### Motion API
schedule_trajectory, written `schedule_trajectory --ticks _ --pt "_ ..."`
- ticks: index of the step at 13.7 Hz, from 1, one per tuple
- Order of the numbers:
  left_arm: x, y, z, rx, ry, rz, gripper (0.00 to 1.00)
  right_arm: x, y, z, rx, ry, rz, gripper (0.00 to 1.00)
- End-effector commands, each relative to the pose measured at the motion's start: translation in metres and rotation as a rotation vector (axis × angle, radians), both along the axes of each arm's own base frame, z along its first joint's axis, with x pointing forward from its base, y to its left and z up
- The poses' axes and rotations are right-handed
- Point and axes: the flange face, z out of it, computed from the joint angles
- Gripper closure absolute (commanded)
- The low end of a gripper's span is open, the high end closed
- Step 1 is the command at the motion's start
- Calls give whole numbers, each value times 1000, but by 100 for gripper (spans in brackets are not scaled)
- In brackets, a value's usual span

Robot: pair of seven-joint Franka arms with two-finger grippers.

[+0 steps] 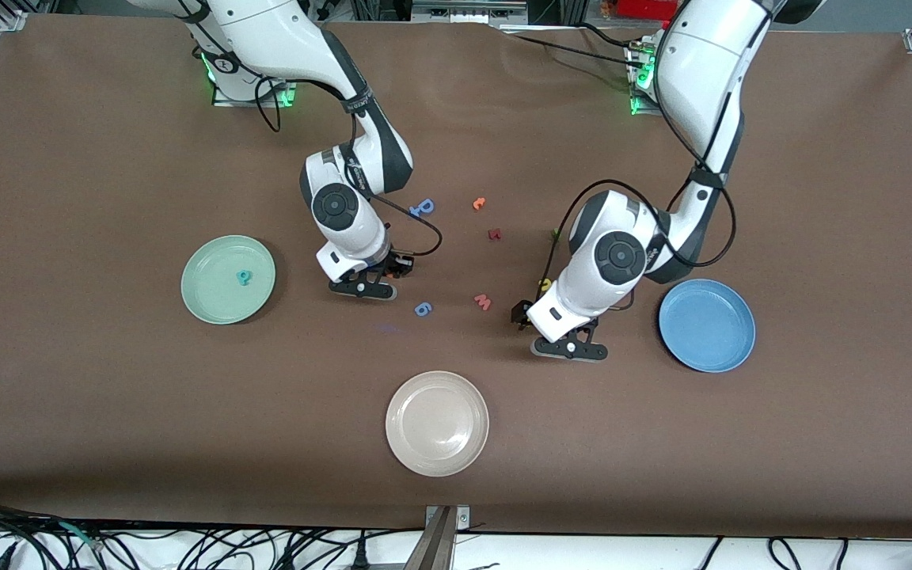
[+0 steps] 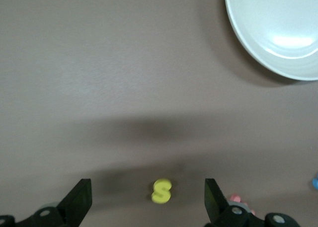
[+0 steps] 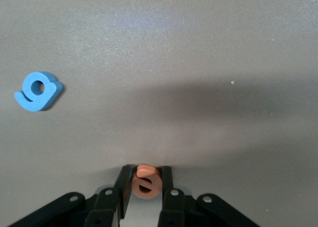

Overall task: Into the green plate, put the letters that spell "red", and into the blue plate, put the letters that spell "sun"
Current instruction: 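Place the orange letter on the green plate while the left gripper grasps yellow S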

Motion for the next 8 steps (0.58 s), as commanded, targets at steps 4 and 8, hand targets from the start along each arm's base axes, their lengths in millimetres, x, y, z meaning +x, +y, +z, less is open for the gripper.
schedule_trajectory --ticks 4,8 --pt "-12 -23 -31 86 -68 7 1 20 -39 57 -9 88 12 81" --pt "-21 -29 -42 95 -53 -8 6 53 -133 81 -47 180 125 81"
